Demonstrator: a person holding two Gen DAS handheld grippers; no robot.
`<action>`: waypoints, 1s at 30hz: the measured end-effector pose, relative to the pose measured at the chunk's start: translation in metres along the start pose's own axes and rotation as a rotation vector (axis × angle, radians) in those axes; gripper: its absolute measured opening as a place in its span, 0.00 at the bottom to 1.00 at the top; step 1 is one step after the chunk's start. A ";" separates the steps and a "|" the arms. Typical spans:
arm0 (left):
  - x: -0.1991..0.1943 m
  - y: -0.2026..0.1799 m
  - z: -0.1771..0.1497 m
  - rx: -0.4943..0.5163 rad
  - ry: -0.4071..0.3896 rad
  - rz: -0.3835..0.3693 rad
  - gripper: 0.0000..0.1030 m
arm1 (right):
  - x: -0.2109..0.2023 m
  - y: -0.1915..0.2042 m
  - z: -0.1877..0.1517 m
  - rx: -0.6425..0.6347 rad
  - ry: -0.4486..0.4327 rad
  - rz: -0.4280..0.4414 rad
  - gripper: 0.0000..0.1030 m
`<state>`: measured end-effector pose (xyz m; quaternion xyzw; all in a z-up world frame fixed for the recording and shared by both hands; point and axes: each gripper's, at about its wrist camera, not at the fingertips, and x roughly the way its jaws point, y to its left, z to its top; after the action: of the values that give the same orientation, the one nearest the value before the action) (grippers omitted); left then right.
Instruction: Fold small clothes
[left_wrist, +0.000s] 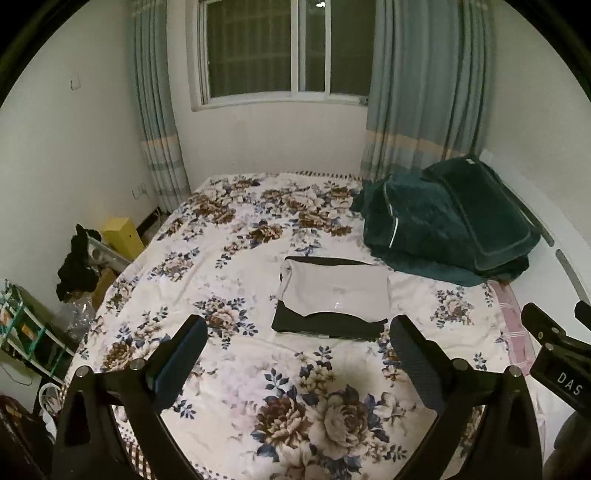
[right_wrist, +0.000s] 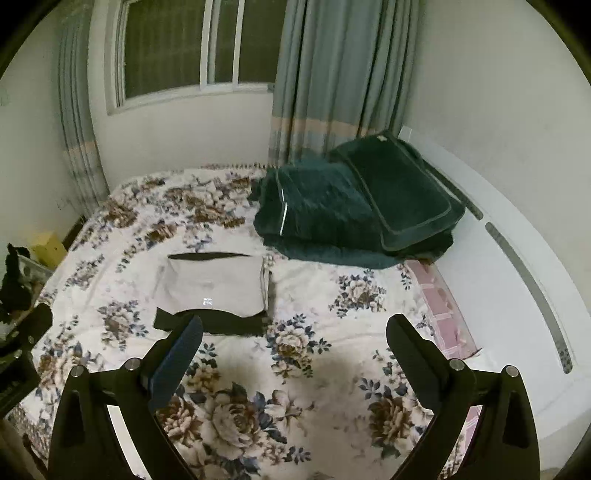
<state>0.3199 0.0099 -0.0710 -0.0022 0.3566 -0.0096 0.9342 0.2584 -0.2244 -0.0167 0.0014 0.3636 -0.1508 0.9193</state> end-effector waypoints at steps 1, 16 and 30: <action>-0.005 0.000 -0.001 0.001 -0.010 -0.001 0.98 | -0.009 -0.002 -0.001 -0.003 -0.011 0.002 0.98; -0.089 0.006 -0.016 -0.006 -0.116 -0.001 0.98 | -0.126 -0.026 -0.016 -0.015 -0.119 0.053 0.98; -0.100 0.008 -0.027 -0.010 -0.108 0.001 0.98 | -0.129 -0.027 -0.020 -0.037 -0.106 0.102 1.00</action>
<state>0.2276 0.0200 -0.0244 -0.0072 0.3059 -0.0074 0.9520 0.1482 -0.2122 0.0577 -0.0052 0.3167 -0.0967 0.9436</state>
